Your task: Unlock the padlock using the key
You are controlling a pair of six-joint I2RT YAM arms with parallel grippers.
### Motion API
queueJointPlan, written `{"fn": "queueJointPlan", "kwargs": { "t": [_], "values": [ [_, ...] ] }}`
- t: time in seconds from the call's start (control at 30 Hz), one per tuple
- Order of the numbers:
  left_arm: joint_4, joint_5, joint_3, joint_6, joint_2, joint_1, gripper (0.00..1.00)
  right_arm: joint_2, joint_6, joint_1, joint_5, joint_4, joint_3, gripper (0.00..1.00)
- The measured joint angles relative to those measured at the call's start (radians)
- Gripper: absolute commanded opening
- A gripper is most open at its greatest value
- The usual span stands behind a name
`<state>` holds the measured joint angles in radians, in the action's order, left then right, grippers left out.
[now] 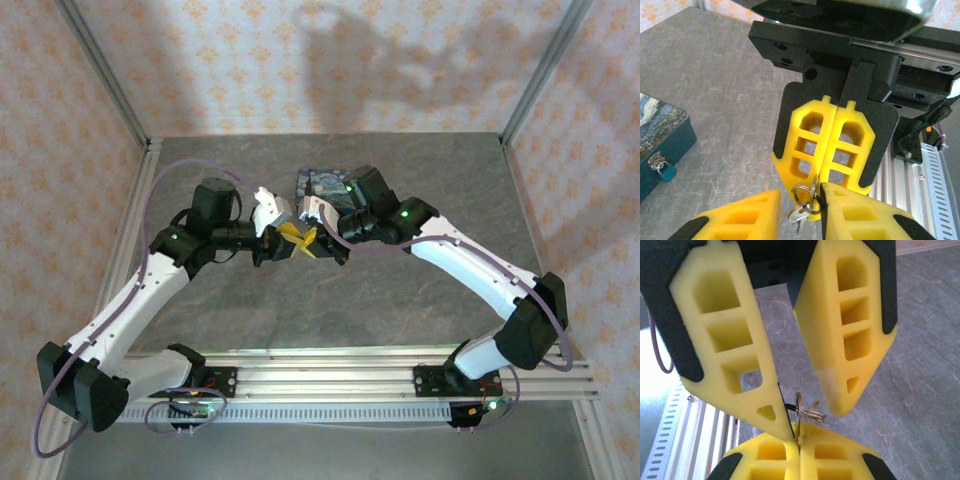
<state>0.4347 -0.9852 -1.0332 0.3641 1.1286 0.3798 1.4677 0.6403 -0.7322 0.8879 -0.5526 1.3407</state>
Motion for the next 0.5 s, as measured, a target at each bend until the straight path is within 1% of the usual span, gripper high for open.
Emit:
{"fn": "queueJointPlan", "kwargs": {
  "t": [0.23,0.3,0.37,0.5],
  "values": [
    [0.001,-0.011,-0.011,0.0,0.011,0.0,0.25,0.001,0.001,0.0,0.003,-0.009,0.0,0.0],
    [0.001,-0.014,-0.013,-0.001,0.012,0.0,0.16,0.001,0.001,0.0,0.003,-0.009,0.0,0.0],
    [0.003,-0.025,-0.014,-0.002,0.013,0.0,0.0,0.002,0.0,0.0,0.002,-0.012,0.0,0.0],
    [0.033,-0.03,-0.03,0.005,0.024,0.0,0.0,0.006,-0.002,0.003,0.003,-0.016,0.0,0.0]
  ]
}}
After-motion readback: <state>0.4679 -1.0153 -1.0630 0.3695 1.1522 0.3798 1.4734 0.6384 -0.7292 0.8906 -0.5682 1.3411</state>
